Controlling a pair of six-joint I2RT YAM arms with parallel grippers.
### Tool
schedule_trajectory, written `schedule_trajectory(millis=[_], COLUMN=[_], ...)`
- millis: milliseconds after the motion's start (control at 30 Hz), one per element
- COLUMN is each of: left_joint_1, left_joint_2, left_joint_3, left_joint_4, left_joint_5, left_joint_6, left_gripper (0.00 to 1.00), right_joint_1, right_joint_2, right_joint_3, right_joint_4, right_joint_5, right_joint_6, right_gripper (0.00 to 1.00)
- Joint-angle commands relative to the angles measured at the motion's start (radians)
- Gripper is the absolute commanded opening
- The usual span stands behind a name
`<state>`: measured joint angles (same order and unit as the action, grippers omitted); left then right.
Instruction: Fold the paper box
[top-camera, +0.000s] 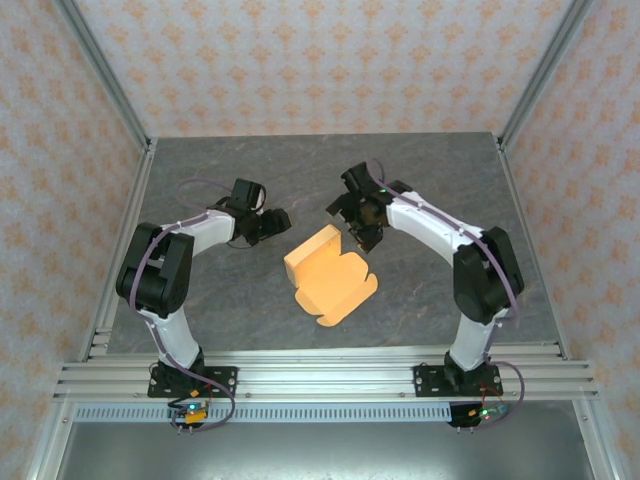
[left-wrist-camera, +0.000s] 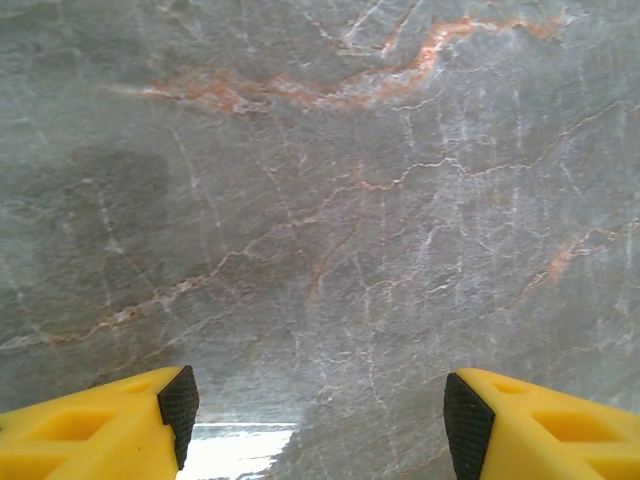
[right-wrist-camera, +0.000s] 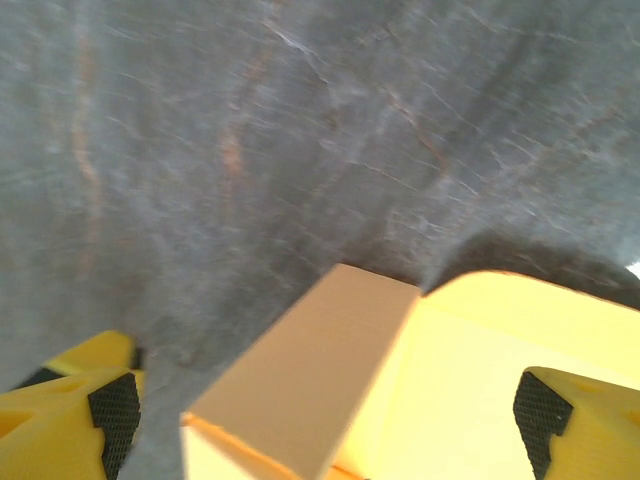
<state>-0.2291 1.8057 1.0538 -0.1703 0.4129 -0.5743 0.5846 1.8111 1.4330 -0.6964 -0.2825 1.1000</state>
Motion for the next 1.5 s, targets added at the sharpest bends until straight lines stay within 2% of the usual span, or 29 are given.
schedule_trajectory(millis=[0, 133, 433, 667, 1100, 1467], left_joint_1=[0.0, 0.0, 0.0, 0.001, 0.0, 0.0], left_joint_2=[-0.038, -0.04, -0.032, -0.025, -0.013, -0.002], left_joint_3=[-0.014, -0.012, -0.029, -0.032, -0.034, -0.033], left_joint_4=[-0.042, -0.057, -0.048, -0.044, -0.043, -0.033], left_joint_5=[-0.065, -0.074, -0.069, -0.065, -0.056, -0.036], left_joint_6=[0.033, 0.034, 0.034, 0.034, 0.055, 0.048], left_gripper=[0.69, 0.69, 0.69, 0.69, 0.69, 0.69], right_joint_1=[0.048, 0.069, 0.075, 0.075, 0.08, 0.08], right_joint_2=[0.04, 0.08, 0.139, 0.174, 0.195, 0.164], right_joint_3=[0.086, 0.139, 0.115, 0.131, 0.083, 0.058], right_joint_4=[-0.167, -0.199, -0.106, -0.103, -0.031, -0.022], right_joint_5=[0.126, 0.186, 0.036, 0.036, 0.017, 0.034], right_joint_6=[-0.005, 0.005, 0.058, 0.047, 0.093, 0.108], right_gripper=[0.97, 0.97, 0.96, 0.95, 0.67, 0.58])
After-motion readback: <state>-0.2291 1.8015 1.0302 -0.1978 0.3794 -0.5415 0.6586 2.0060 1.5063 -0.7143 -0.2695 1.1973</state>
